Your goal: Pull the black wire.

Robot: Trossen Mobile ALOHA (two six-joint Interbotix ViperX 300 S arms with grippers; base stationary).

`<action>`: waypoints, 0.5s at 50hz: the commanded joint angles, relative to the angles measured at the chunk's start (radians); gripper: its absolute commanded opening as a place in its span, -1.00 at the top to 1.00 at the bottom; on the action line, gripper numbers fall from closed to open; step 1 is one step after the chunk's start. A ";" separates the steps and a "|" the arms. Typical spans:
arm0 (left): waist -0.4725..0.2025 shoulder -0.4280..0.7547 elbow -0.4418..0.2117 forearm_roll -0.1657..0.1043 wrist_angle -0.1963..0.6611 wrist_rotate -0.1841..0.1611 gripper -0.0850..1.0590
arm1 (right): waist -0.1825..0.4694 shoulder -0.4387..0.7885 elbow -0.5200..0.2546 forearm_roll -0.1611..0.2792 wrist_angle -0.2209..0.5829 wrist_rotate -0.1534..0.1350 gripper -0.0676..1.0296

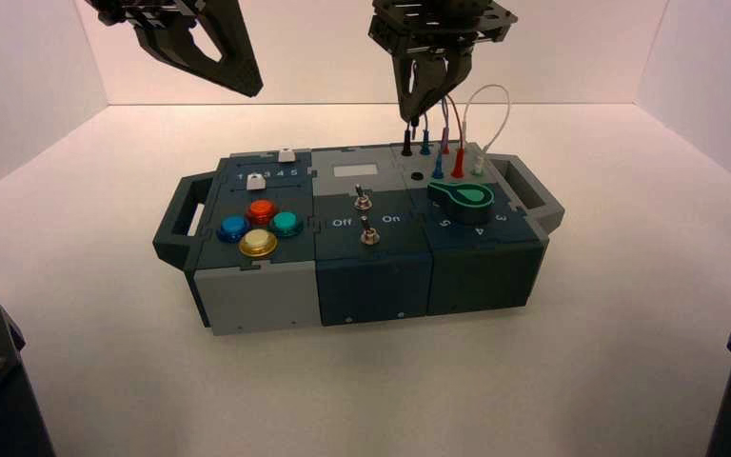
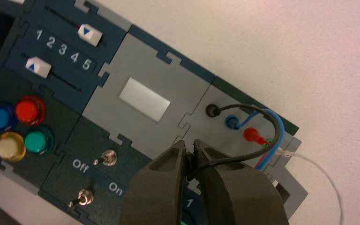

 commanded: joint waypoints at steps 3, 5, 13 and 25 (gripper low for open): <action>-0.002 -0.012 -0.023 0.021 -0.014 0.006 0.91 | 0.006 -0.064 -0.021 -0.002 0.020 -0.003 0.52; -0.002 -0.014 -0.023 0.021 -0.014 0.006 0.91 | 0.006 -0.071 -0.021 0.000 0.020 -0.002 0.40; -0.003 -0.017 -0.023 0.025 -0.015 0.006 0.91 | 0.006 -0.098 -0.015 0.005 0.026 0.003 0.28; -0.003 -0.028 -0.023 0.028 -0.015 0.006 0.91 | 0.006 -0.100 -0.031 0.006 0.086 0.002 0.27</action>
